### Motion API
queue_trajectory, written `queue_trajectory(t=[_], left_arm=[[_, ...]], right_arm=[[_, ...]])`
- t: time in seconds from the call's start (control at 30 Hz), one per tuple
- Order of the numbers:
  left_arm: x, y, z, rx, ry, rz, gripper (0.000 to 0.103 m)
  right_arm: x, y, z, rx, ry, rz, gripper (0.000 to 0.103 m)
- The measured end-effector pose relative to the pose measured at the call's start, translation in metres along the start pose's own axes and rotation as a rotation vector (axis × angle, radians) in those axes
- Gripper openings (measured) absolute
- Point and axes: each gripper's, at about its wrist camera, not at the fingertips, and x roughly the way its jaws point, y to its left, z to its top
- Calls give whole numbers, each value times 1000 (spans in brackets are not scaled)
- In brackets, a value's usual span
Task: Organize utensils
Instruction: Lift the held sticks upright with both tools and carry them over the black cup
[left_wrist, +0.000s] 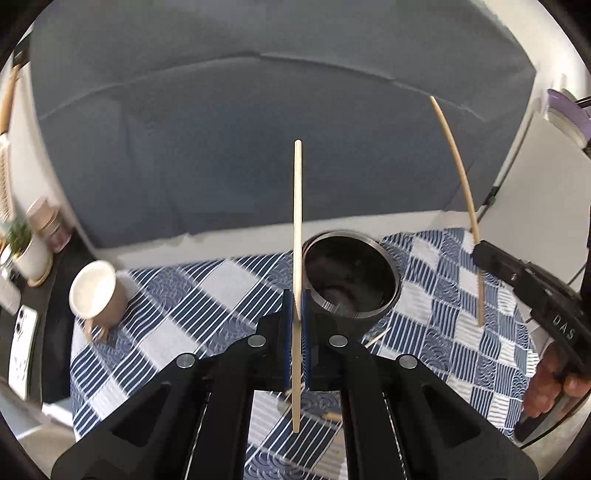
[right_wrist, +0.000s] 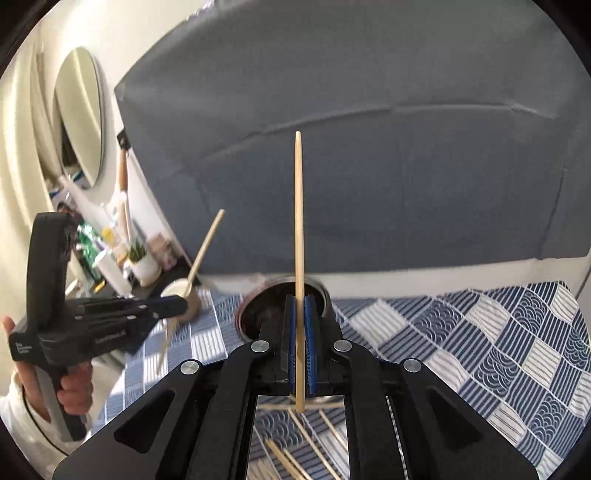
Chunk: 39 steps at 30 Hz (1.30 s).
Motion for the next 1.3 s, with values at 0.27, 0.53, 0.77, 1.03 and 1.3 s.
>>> queue_trajectory(t=[0.27,0.53,0.77,1.03,1.3], left_arm=[[14,-18,22,57,-63,-85,5],[27,-13,39,15,-161,-221,5],[52,-2,34,-36,-204,-293,5],[70,-2,19,-55,-250,-306,5],[78,-1,3,-51,-231,-294,5]], right_arm=[[16,-9,11,56,-80,16,5],[40,-17,12,99,-134,76,5],[73,-17,7,138,-160,114,5],[90,-19,-12,151,-195,116,5],[89,-22,-27,136,-153,85,5]])
